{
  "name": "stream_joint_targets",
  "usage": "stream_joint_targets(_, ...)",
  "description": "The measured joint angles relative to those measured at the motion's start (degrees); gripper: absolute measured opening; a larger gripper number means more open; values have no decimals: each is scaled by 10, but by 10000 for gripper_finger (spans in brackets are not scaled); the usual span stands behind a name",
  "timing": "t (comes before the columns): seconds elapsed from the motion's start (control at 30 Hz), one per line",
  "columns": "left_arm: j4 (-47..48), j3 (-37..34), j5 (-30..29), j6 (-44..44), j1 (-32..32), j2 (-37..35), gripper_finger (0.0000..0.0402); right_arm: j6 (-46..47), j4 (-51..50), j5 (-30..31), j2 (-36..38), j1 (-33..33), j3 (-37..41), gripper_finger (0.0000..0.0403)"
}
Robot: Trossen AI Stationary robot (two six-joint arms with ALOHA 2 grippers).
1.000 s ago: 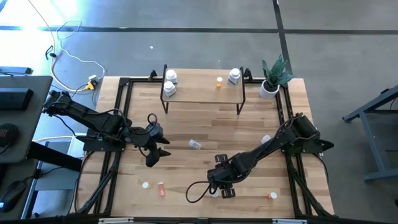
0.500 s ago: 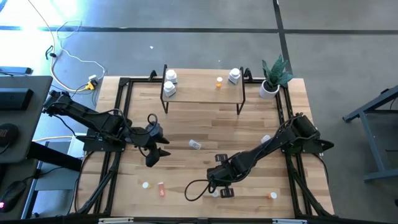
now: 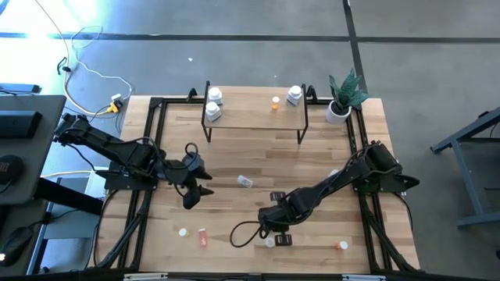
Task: Pick and place medicine bottles onto shelf by color
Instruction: Put the thin white pill bottle on the shelf
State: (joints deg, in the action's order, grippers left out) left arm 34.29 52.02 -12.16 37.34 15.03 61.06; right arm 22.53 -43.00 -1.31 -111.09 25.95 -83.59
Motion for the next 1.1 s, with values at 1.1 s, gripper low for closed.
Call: stream_joint_targets(1.1, 78, 0, 0, -191, -148, 0, 262, 98, 0, 31, 143, -213, 0, 68)
